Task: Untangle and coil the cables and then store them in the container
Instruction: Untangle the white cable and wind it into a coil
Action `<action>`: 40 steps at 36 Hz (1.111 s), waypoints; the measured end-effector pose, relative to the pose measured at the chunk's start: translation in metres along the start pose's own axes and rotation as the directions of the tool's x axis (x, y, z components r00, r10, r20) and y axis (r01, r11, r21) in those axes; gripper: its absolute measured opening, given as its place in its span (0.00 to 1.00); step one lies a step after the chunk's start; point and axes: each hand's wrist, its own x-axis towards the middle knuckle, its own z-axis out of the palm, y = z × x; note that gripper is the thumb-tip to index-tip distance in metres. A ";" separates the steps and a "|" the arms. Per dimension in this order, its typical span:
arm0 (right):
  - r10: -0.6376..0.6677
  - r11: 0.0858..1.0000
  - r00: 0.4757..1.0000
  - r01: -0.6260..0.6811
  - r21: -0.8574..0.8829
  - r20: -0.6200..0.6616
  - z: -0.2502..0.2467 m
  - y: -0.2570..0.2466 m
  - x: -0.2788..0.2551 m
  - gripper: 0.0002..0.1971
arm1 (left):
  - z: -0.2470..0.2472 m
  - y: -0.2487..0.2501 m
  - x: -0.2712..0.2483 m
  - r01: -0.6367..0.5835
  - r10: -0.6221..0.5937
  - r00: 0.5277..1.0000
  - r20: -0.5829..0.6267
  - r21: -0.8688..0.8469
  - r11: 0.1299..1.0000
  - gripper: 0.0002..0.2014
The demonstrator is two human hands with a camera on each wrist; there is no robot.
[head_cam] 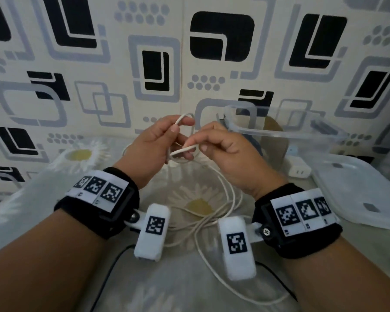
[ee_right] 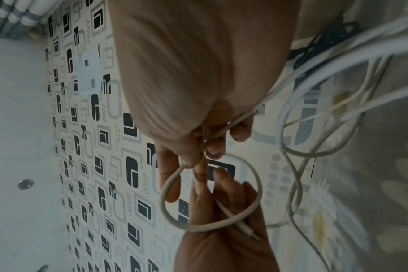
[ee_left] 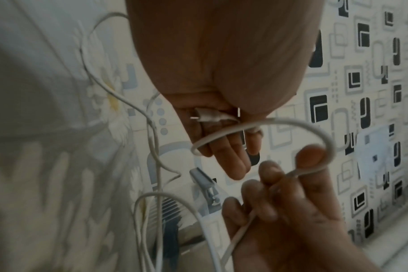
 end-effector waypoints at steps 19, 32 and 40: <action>0.159 0.987 0.905 -0.159 0.032 -0.395 0.009 0.009 0.001 0.03 | -0.002 0.001 -0.011 0.211 -0.208 0.978 0.033 -0.191 0.959 0.24; 0.288 0.952 0.888 -0.307 0.004 -0.357 0.013 0.021 0.002 0.03 | -0.016 -0.003 -0.009 0.175 -0.198 0.980 -0.006 -0.442 0.880 0.16; 0.359 0.926 0.899 -0.376 -0.021 -0.251 0.013 0.021 0.000 0.04 | -0.025 0.002 -0.007 0.207 -0.271 0.963 0.000 -0.646 0.734 0.16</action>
